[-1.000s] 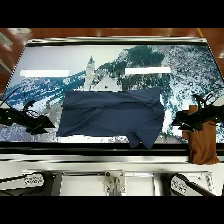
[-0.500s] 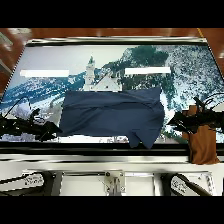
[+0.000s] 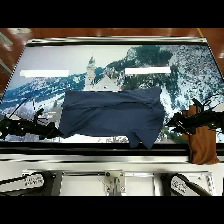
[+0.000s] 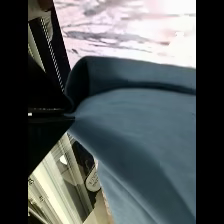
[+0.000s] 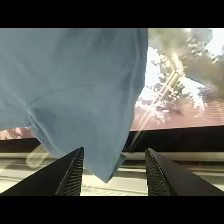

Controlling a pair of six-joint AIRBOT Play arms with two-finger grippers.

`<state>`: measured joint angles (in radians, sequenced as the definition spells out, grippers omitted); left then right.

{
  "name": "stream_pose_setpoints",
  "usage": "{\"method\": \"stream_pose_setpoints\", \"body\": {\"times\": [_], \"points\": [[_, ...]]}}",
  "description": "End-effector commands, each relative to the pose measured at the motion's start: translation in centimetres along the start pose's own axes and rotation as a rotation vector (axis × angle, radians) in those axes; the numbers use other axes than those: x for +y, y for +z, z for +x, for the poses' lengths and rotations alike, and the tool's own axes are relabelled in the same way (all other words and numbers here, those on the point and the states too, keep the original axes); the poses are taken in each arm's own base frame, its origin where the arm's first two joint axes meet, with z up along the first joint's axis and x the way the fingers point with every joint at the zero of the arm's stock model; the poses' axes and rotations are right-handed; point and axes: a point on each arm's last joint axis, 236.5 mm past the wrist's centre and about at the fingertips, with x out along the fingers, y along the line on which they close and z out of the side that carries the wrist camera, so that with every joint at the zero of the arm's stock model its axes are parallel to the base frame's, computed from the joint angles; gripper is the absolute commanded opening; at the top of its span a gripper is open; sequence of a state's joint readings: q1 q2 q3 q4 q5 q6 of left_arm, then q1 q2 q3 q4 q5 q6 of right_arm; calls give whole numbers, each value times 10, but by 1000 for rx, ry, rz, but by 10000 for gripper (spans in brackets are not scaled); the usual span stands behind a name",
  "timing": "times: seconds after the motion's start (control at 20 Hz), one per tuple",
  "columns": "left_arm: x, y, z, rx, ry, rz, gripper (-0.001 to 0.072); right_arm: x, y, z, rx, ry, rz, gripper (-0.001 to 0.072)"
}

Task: Fold the shirts.

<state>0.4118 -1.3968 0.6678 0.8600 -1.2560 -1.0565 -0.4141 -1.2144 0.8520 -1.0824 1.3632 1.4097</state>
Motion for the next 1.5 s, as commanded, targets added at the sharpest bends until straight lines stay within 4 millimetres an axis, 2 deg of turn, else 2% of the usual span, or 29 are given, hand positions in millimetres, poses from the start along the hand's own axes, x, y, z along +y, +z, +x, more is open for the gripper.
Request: {"method": "stream_pose_setpoints", "body": {"times": [0.0, 0.2, 0.4, 0.6, 0.8, 0.9, 1.05, 1.25, 1.45], "points": [[-4, -3, 1, 14, -15, 24, 38, 1, 0, 0, -2, 4, 13, 507], [-4, -2, 1, 9, -12, 25, 38, 0, 7, 11, -45, 26, 54, 508], [-1, 5, 0, -18, 3, 29, 37, -4, -15, 45, 6, 36, 53, 507], [-1, 5, 0, -18, 3, 27, 37, 8, -15, 70, -20, -4, -31, 507], [-1, 4, 0, -15, 1, 26, 38, 13, -28, 93, 54, -29, -64, 507], [-1, 4, 0, -17, 2, 28, 38, 11, -29, 90, 69, -30, -79, 507], [-1, 5, 0, -20, 4, 28, 38, 11, -28, 72, 102, -2, -101, 507], [-1, 4, 0, -17, 2, 28, 38, -8, -21, 55, 88, 26, 13, 508], [-1, 4, 0, -17, 2, 28, 37, -12, -16, 63, 85, 22, 50, 507]]}}
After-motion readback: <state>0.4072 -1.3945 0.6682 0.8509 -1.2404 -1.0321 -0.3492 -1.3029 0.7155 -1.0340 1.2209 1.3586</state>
